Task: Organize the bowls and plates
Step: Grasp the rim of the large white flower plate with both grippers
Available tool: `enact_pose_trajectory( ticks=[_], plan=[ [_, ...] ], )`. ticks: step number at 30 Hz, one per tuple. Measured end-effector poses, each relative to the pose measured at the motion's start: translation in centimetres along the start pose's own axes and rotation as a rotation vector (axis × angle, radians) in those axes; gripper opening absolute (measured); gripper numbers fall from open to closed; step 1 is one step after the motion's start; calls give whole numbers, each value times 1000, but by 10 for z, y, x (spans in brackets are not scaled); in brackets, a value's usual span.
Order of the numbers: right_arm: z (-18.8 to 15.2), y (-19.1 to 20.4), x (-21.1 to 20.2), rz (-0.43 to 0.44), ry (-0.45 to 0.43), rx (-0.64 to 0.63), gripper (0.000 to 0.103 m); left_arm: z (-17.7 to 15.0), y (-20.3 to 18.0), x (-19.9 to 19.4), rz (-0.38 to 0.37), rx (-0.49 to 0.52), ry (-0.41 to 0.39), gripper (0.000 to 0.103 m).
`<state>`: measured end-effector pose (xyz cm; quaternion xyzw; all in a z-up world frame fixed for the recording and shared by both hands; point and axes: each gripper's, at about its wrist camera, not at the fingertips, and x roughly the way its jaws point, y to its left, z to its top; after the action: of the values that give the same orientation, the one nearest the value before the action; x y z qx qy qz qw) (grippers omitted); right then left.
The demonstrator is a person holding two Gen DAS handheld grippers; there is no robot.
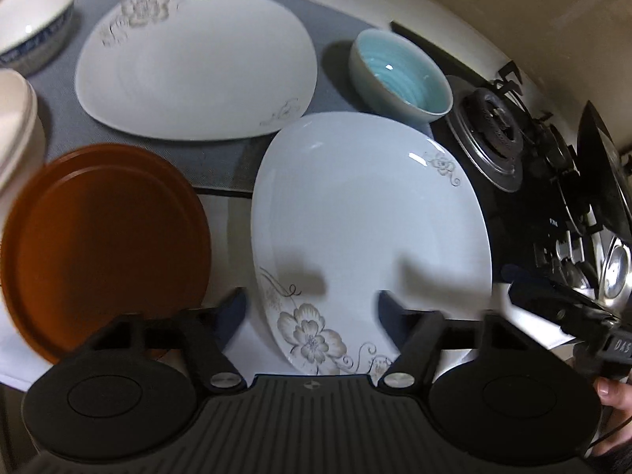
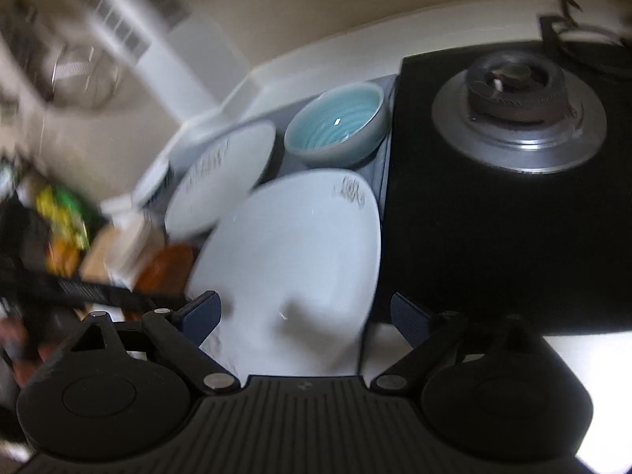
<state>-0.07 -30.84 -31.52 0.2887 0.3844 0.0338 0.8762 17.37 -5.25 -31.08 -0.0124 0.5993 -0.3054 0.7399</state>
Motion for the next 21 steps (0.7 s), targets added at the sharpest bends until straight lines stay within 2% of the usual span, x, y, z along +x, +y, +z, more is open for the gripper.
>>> enact_pose_trajectory(
  ticks=[3, 4, 6, 8, 10, 11, 13, 16, 20, 21],
  plan=[
    [2, -6, 5, -30, -59, 41, 96, 5, 11, 14, 5, -48, 34, 41],
    [3, -7, 8, -38, -68, 63, 93, 6, 13, 17, -6, -76, 49, 39],
    [3, -12, 14, -64, -64, 101, 78, 7, 20, 21, -27, -114, 48, 39],
    [2, -19, 22, -87, -50, 133, 57, 9, 22, 22, -28, -131, 51, 39],
    [0, -24, 29, -76, -25, 159, 47, 12, 22, 23, -25, -132, 55, 39],
    [-1, -25, 33, -64, -15, 167, 38, 12, 22, 23, -21, -125, 57, 39],
    [-2, -25, 35, -71, -8, 169, 34, 11, 18, 19, -5, -99, 56, 34],
    [-1, -25, 34, -62, 20, 139, 31, 5, 21, 13, -31, -106, 56, 33],
    [1, -37, 34, 18, 89, 136, 31, -1, 32, 20, -63, -154, 85, 33],
    [2, -40, 34, 37, 105, 138, 31, 0, 35, 21, -84, -167, 82, 38]
  ],
)
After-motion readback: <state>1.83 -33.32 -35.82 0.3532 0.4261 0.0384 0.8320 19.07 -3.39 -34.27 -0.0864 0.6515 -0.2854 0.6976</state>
